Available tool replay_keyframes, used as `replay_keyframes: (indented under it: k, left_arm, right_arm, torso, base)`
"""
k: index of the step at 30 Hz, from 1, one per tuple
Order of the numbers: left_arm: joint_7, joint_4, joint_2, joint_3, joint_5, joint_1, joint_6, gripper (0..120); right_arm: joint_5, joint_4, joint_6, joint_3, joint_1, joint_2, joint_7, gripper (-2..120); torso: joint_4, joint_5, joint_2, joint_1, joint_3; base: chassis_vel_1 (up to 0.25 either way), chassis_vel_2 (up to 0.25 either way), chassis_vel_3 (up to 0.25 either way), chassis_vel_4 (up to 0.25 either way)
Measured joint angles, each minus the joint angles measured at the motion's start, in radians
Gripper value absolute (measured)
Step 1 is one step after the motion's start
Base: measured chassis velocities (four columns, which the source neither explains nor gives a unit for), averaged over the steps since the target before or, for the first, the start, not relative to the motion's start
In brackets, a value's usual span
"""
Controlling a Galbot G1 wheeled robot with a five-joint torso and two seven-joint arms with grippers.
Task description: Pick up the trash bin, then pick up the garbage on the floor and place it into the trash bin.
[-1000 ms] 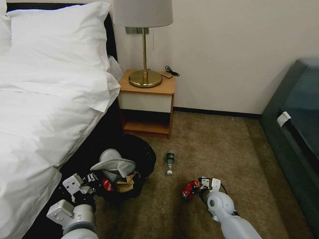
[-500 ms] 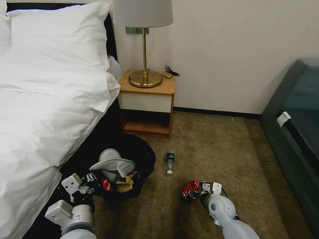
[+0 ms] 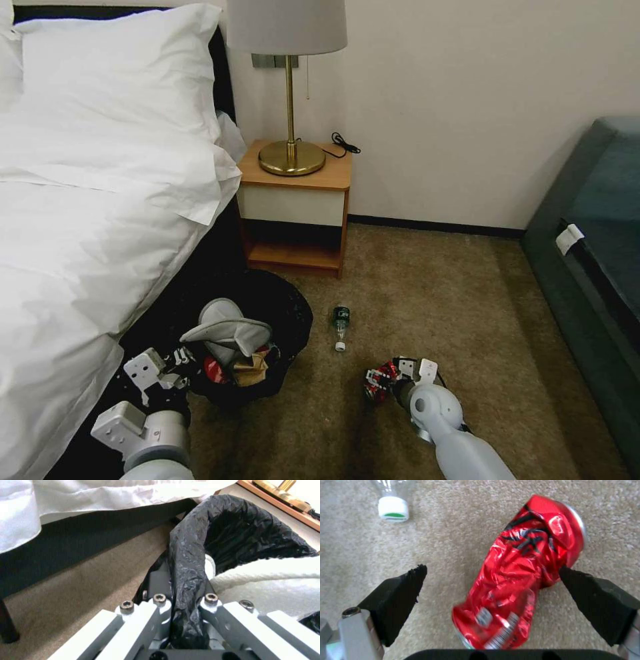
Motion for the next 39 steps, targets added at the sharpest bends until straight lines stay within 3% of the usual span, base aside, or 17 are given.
replay_keyframes:
  k: [5,7,10,14,15,22,25,39]
  left_arm:
    - [0.0,0.004,0.0,-0.001,-0.002,-0.003,0.0,4]
    - [0.001,0.007,0.0,-0.001,-0.003,-0.007,0.0,4]
    - [0.001,0.009,0.0,-0.001,-0.004,-0.009,-0.001,4]
    - [0.001,0.015,-0.001,0.002,-0.004,-0.015,-0.001,4]
    - [0.001,0.016,-0.001,0.002,-0.005,-0.017,-0.001,4]
    - [0.001,0.016,-0.001,0.001,-0.006,-0.017,-0.001,4]
    - [0.001,0.016,-0.001,0.0,-0.006,-0.015,-0.001,4]
    - [0.001,0.012,-0.006,0.003,0.0,-0.01,-0.002,4]
  right_arm:
    - [-0.035,-0.042,0.009,0.0,0.012,0.009,-0.02,98]
    - [-0.056,-0.074,0.014,0.002,0.02,0.012,-0.036,86]
    - [-0.062,-0.083,0.014,0.004,0.023,0.013,-0.039,84]
    - [-0.08,-0.098,0.014,0.008,0.025,0.011,-0.045,67]
    - [-0.086,-0.102,0.014,0.009,0.025,0.01,-0.047,59]
    - [-0.093,-0.1,0.014,0.011,0.023,0.006,-0.05,41]
    - [-0.101,-0.084,0.013,0.01,0.017,0.001,-0.053,25]
    - [-0.176,0.016,0.047,-0.005,-0.037,-0.033,-0.072,23]
  torso:
    - [0.0,0.0,0.0,0.0,0.0]
    - [0.0,0.0,0.0,0.0,0.0]
    - [0.0,0.0,0.0,0.0,0.0]
    - [0.0,-0.0001,0.0,0.0,0.0]
    - [-0.0001,0.0,0.0,0.0,0.0]
    - [-0.0001,0.0,0.0,0.0,0.0]
    - [0.0,0.0,0.0,0.0,0.0]
    - [-0.0001,0.0,0.0,0.0,0.0]
  base:
    - [0.0,0.0,0.0,0.0]
    - [0.0,0.0,0.0,0.0]
    - [0.0,0.0,0.0,0.0]
    - [0.0,0.0,0.0,0.0]
    - [0.0,0.0,0.0,0.0]
    - [0.0,0.0,0.0,0.0]
    - [0.0,0.0,0.0,0.0]
    - [0.0,0.0,0.0,0.0]
